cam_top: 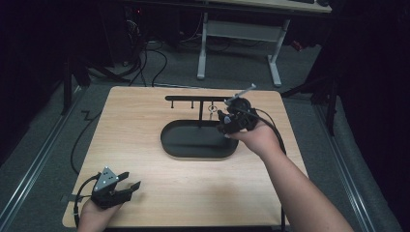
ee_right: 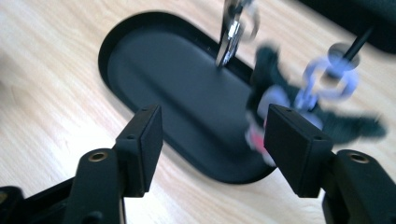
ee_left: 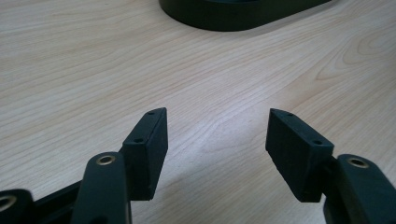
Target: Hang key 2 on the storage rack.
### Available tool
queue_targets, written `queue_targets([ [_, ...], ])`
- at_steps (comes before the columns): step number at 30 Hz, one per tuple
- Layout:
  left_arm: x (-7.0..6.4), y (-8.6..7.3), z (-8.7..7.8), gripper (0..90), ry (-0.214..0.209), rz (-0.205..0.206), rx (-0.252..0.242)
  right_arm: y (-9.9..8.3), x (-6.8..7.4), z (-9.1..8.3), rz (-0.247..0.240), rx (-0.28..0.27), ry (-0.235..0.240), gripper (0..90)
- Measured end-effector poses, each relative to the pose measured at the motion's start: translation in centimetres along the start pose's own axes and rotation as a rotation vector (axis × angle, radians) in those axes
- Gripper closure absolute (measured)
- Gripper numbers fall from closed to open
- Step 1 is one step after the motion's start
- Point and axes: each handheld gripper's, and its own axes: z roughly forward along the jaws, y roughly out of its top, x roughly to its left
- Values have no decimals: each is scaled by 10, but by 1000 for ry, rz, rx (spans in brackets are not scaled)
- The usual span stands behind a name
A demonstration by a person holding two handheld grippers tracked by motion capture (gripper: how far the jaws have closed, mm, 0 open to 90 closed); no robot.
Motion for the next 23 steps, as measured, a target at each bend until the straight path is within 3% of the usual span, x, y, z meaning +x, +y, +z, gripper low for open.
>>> queue_targets([
  [4, -3, 0, -1, 386, -4, -6, -5, -43, 7, 12, 9, -63, 14, 351],
  [10, -8, 0, 1, 378, -12, -7, -7, -112, 23, 33, -33, -198, -29, 338],
  [13, -11, 0, 3, 374, -17, 6, 1, -149, 29, 46, 12, -276, -28, 321],
  [18, -15, 2, 6, 366, -23, 3, -4, -199, 36, 63, 51, -359, -56, 297],
  [23, -20, 4, 7, 336, -3, 8, -24, -212, 38, 61, 20, -373, -61, 235],
])
